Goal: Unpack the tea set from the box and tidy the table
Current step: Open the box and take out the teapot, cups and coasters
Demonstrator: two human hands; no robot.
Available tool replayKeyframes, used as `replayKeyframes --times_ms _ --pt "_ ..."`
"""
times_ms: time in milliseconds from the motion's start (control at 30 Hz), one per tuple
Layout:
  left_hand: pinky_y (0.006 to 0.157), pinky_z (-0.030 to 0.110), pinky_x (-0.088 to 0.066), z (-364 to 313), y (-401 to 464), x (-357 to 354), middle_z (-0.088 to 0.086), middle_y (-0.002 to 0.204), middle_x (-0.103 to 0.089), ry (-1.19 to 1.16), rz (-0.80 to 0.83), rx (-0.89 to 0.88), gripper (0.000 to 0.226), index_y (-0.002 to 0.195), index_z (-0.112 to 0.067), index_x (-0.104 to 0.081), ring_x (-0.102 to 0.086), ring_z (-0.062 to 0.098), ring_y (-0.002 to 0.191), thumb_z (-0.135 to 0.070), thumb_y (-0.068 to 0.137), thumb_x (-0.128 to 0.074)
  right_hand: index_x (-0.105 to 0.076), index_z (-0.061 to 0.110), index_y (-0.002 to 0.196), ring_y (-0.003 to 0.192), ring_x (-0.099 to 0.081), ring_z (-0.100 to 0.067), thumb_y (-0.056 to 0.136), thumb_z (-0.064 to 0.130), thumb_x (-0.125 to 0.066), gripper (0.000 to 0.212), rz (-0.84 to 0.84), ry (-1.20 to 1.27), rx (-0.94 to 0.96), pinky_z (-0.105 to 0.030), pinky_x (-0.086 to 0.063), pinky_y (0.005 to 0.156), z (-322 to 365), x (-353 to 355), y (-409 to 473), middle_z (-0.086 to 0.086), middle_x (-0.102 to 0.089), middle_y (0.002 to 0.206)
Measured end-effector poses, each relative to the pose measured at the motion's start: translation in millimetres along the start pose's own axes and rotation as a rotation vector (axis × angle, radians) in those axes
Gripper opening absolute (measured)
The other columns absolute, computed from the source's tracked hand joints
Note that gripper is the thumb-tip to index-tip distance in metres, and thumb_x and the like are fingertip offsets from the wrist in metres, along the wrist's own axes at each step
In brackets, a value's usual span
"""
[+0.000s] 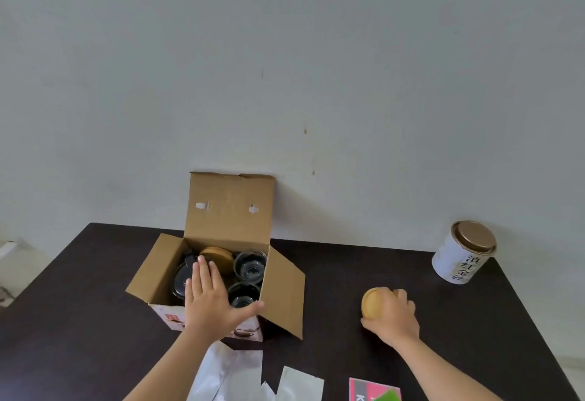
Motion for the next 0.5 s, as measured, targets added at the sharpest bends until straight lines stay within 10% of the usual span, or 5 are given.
replayKeyframes --times_ms 500 --pt "0.115 0.048 -0.004 5.1 5.9 -14.1 0.015 0.157 0.008 0.015 -0.036 -0.025 0.142 0.148 0.000 -0.012 0.008 0.030 0.145 -0.102 0.049 -0.013 -0.044 0.021 0.133 0.124 -0.036 -0.032 0.058 0.051 -0.085 0.091 -0.065 0.162 -0.126 -0.042 -0.049 0.077 -16.9 16.0 122.7 -0.005 -0.036 0.135"
Point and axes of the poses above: each hand's wrist, its own y-axis towards the middle knuckle, its own x-axis out of the back of the hand, z = x × y, the point moved 3 cm from there along y, towards the middle knuckle
